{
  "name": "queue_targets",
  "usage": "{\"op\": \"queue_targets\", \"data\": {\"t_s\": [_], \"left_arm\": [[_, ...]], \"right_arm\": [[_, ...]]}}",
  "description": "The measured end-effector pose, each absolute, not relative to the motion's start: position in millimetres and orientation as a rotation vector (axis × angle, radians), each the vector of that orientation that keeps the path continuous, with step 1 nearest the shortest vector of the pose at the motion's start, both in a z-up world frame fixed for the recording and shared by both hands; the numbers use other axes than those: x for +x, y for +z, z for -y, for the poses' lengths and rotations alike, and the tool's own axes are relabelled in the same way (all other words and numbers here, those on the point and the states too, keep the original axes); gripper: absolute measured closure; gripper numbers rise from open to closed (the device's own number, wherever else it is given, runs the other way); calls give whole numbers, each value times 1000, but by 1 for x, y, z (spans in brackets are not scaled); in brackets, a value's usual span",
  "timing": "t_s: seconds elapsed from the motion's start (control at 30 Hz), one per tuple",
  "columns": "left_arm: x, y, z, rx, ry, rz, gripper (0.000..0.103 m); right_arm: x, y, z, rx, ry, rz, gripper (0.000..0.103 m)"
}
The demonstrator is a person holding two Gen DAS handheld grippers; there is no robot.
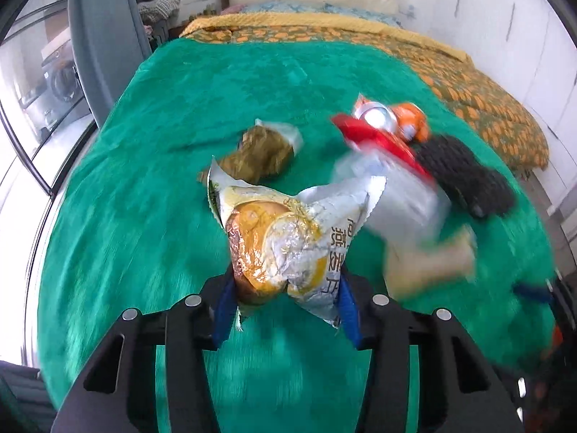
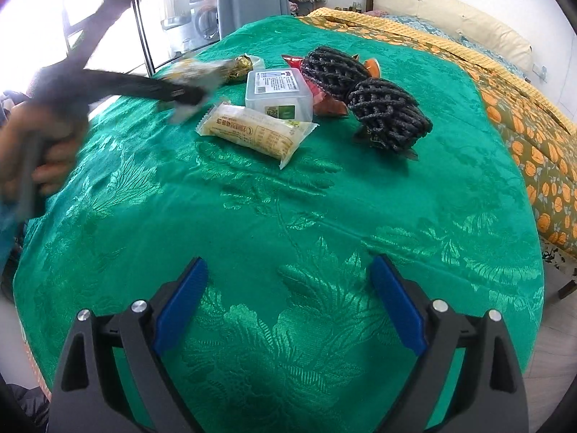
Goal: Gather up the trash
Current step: 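Return to the bed and grasp the bread packet with the left gripper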
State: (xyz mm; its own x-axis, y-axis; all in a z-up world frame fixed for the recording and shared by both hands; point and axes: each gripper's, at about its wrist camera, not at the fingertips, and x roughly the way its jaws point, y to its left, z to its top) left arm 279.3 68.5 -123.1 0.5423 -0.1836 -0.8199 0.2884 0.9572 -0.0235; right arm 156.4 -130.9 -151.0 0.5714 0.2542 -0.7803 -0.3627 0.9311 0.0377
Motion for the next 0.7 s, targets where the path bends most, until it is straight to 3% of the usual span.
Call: {"op": "queue_targets", "data": {"t_s": [0.23,0.33,0.37,0.7], "left_arm": [[203,-133,-76,79,-402,-1044,48],[190,-140,-62,121,-369,-989,21],[189,-142,-58,123,-362,-982,16],[195,-157,-51,144,-231,-951,5]], "right_arm": [[156,-152,130,-138,359,-891,14],[156,-152,130,-138,359,-892,14],[156,-152,131,-136,359,-892,14],[155,-152,134,-116,363,-894,13]]}}
